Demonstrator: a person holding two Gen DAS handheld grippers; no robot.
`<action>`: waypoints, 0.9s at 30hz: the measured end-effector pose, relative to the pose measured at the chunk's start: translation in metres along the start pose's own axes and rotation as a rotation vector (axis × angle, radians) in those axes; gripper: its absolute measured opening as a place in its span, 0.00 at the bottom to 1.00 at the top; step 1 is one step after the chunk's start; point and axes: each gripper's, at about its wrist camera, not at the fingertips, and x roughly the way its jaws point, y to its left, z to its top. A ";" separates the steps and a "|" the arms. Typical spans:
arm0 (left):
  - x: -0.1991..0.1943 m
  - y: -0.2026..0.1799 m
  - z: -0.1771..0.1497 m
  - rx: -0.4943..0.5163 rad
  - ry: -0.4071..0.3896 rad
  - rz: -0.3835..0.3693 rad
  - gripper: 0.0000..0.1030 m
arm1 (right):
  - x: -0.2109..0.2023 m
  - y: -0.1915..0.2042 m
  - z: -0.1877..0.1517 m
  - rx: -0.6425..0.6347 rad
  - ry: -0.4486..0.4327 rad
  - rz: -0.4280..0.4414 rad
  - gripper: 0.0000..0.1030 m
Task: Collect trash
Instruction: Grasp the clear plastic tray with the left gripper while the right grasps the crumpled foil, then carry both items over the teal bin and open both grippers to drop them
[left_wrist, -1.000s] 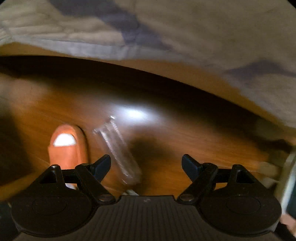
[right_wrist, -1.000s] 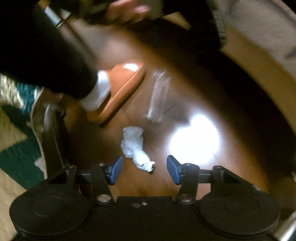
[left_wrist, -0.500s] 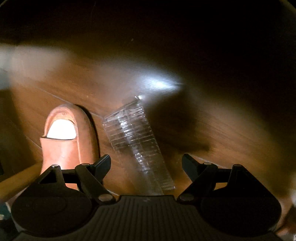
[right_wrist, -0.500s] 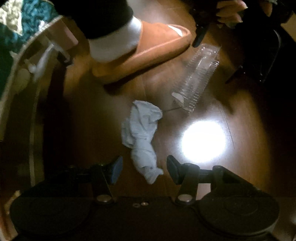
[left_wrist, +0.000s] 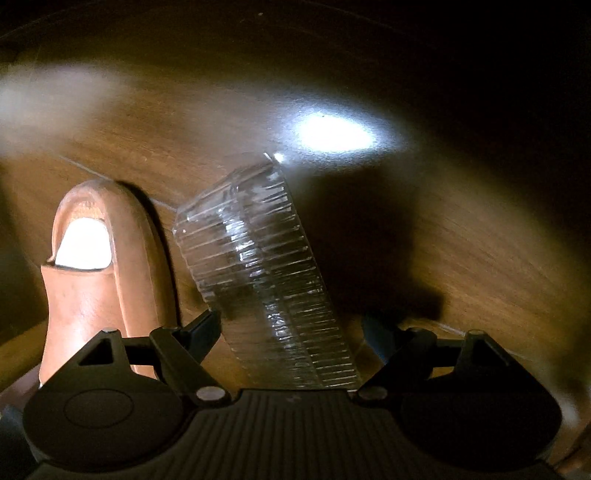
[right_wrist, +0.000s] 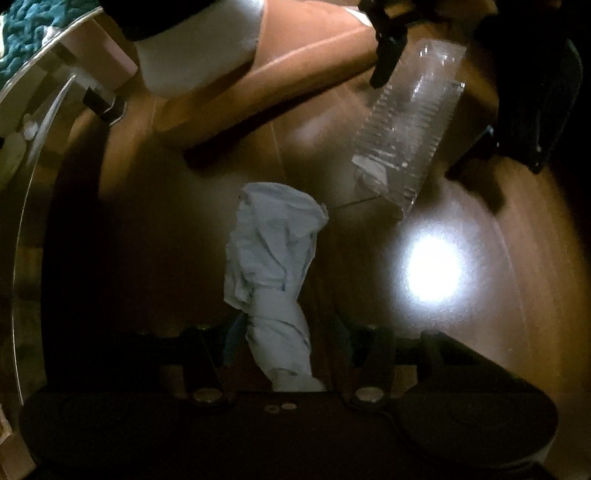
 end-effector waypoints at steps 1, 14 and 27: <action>0.000 -0.001 -0.001 0.008 -0.007 0.006 0.83 | -0.001 -0.003 0.000 0.015 0.001 0.001 0.29; -0.022 -0.036 -0.025 0.096 -0.060 -0.044 0.45 | -0.070 -0.048 -0.044 0.407 0.044 -0.114 0.27; -0.129 -0.062 -0.101 0.214 -0.195 -0.151 0.45 | -0.215 -0.049 -0.072 0.778 -0.094 -0.314 0.27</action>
